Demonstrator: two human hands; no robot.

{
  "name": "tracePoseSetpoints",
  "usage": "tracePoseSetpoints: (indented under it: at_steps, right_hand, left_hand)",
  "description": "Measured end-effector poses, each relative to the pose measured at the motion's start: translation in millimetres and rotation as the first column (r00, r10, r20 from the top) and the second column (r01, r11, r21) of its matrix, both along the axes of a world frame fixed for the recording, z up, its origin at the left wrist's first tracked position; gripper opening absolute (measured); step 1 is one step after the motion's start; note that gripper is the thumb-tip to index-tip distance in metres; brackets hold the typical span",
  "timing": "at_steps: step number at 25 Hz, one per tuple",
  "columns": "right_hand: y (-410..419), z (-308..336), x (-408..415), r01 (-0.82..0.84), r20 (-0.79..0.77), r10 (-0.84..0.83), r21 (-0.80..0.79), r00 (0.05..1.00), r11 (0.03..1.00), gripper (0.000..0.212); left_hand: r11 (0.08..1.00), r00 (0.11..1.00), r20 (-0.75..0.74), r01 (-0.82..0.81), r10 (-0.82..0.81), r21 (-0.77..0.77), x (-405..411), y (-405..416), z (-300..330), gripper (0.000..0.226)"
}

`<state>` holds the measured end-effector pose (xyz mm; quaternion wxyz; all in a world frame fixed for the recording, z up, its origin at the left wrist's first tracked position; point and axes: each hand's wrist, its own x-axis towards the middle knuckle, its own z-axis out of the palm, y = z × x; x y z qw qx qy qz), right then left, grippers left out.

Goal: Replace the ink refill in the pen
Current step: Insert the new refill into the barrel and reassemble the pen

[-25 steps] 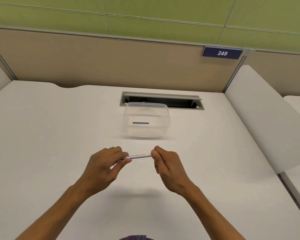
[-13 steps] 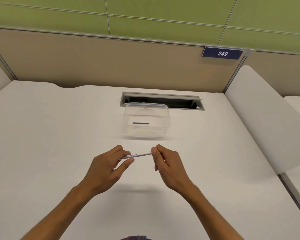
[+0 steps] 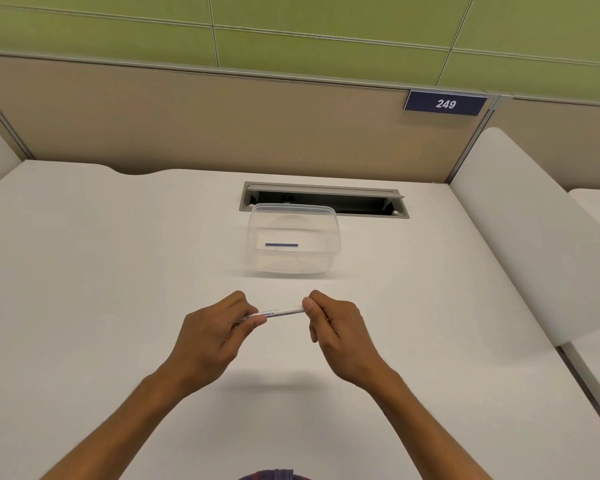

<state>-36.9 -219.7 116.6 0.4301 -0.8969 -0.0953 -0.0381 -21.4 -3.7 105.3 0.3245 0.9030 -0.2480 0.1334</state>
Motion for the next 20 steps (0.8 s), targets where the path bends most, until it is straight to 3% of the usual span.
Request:
tracePoseSetpoints:
  at_steps: [4, 6, 10, 16, 20]
  right_hand:
    - [-3, 4, 5, 0.050, -0.229, -0.002, 0.205, 0.974, 0.977, 0.042]
    - [-5, 8, 7, 0.074, -0.287, 0.002, 0.256, 0.958, 0.964, 0.042]
    - [-1, 12, 3, 0.118, -0.219, -0.052, 0.301, 0.974, 0.946, 0.040]
    - [5, 19, 5, 0.224, -0.137, -0.180, 0.464, 0.974, 0.857, 0.015]
    - [5, 22, 8, 0.251, -0.148, -0.203, 0.571, 0.968, 0.782, 0.009]
  left_hand:
    - [0.981, 0.964, 0.264, -0.074, 0.025, 0.177, 0, -4, 4, 0.028]
    - [0.982, 0.958, 0.285, -0.074, 0.021, 0.176, 1, -5, 3, 0.028]
    - [0.999, 0.990, 0.136, -0.045, 0.042, 0.020, 1, -7, 3, 0.026]
    - [0.988, 0.999, -0.035, -0.042, 0.038, -0.147, 1, -15, 2, 0.020]
    - [0.941, 0.909, -0.392, 0.001, -0.142, -0.339, -1, -20, -2, 0.019]
